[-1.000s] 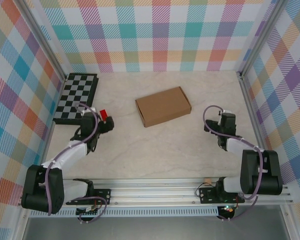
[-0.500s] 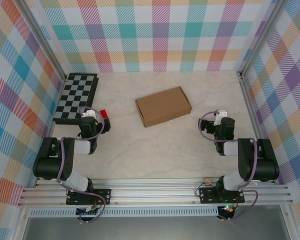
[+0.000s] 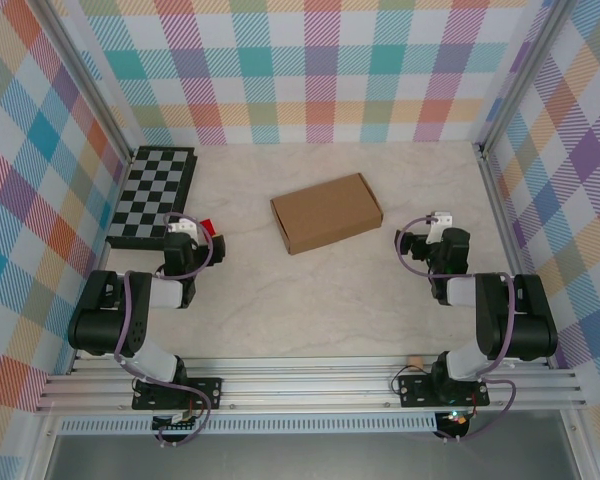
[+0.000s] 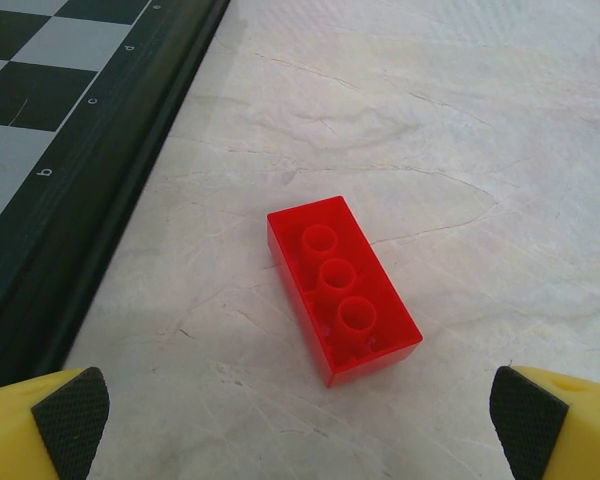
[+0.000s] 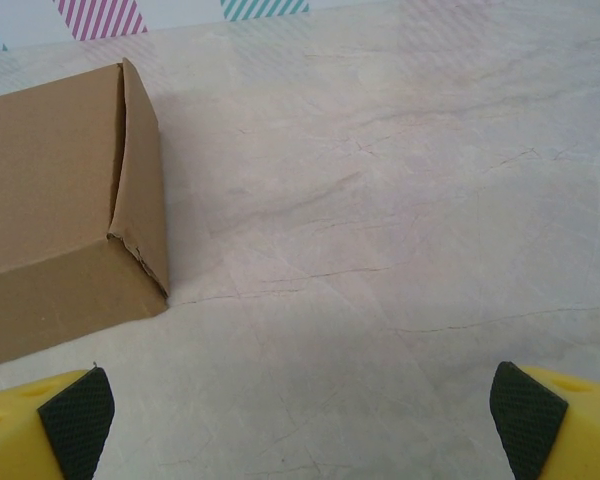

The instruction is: Fold the paper box

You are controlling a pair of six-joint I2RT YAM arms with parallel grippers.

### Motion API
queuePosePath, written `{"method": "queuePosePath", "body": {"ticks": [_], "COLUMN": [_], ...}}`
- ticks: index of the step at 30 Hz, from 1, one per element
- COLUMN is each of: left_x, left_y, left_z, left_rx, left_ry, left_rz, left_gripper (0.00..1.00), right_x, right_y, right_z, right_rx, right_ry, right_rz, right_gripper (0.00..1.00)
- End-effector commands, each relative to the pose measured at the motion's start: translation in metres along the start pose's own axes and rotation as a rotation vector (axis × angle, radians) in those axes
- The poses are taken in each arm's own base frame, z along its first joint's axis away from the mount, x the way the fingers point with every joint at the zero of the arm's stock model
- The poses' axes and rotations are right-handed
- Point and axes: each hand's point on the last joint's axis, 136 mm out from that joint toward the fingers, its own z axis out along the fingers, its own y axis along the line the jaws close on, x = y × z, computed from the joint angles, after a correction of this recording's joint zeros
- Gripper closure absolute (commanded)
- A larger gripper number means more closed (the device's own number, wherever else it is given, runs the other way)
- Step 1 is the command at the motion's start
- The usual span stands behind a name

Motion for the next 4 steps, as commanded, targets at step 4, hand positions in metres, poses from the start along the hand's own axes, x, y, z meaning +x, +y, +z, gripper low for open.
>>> {"method": "queuePosePath", "body": {"ticks": [4], "left_x": [-0.0149], "left_y": [-0.0079], "left_z": [0.0002], "left_rx": [0.029], "left_ry": [-0.047], "left_rz": [0.016], "left_gripper": [0.0], "right_x": [-0.0076], "right_y": [0.006], "right_z": [0.0032], "right_rx": [-0.025], "right_ry": [-0.015], "right_rz": [-0.028], "right_gripper": [0.0]}}
